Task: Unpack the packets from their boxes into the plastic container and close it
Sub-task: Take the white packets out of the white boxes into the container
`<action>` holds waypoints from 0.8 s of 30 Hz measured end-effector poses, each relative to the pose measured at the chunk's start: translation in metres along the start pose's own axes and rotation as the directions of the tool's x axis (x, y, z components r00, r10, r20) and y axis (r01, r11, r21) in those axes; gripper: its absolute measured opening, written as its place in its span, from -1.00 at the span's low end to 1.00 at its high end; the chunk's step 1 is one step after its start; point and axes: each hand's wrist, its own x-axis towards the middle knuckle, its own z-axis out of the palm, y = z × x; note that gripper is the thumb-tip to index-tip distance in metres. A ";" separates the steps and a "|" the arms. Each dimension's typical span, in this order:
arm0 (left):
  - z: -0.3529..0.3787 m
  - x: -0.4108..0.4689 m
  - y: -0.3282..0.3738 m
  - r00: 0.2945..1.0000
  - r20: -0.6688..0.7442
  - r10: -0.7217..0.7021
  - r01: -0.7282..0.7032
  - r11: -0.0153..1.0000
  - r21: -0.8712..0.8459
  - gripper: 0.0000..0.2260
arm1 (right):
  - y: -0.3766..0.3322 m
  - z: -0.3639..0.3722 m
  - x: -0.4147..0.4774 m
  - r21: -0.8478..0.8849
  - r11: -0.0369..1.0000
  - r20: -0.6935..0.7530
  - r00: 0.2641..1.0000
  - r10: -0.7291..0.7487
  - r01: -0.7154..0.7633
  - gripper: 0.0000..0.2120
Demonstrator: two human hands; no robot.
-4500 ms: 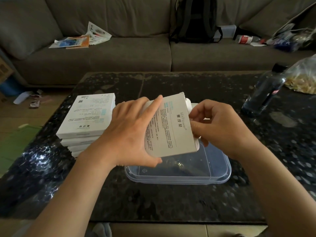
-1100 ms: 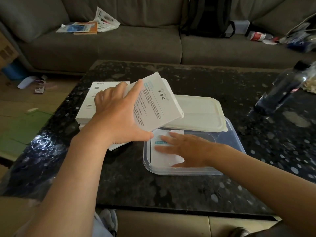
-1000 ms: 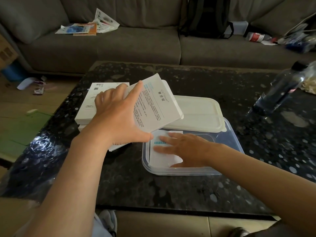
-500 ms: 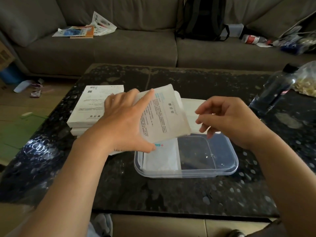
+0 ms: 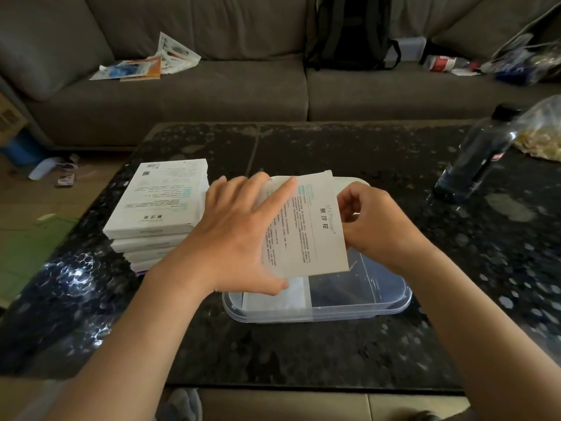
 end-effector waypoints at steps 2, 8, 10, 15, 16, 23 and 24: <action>0.001 0.000 0.000 1.000 0.004 -0.004 0.004 1.000 0.011 0.17 | 0.000 0.002 0.002 -0.012 1.000 -0.001 1.000 0.006 -0.006 -0.74; 0.003 -0.001 -0.002 1.000 0.001 -0.025 0.025 0.999 0.033 0.17 | -0.001 0.004 0.002 0.018 1.000 0.001 1.000 -0.002 0.002 -0.81; 0.004 -0.001 -0.003 1.000 -0.005 -0.027 0.027 0.999 0.038 0.16 | 0.000 0.002 0.001 0.069 0.998 0.030 1.000 0.002 -0.004 -0.87; 0.001 -0.004 -0.009 0.999 -0.024 -0.029 0.030 1.000 0.003 0.16 | -0.002 -0.013 0.001 0.224 0.972 0.036 0.997 0.063 -0.069 -0.91; 0.000 -0.005 -0.011 0.999 -0.033 -0.031 0.031 1.000 -0.004 0.15 | -0.002 -0.017 0.001 0.261 0.961 0.029 0.996 0.089 -0.094 -0.91; -0.008 -0.009 -0.023 0.993 -0.058 -0.099 0.097 0.995 -0.037 0.17 | 0.001 -0.034 0.003 0.333 0.935 -0.065 0.987 0.150 -0.120 -0.88; -0.009 -0.010 -0.025 0.992 -0.061 -0.110 0.108 0.993 -0.043 0.17 | 0.000 -0.037 0.003 0.375 0.921 -0.086 0.985 0.147 -0.105 -0.82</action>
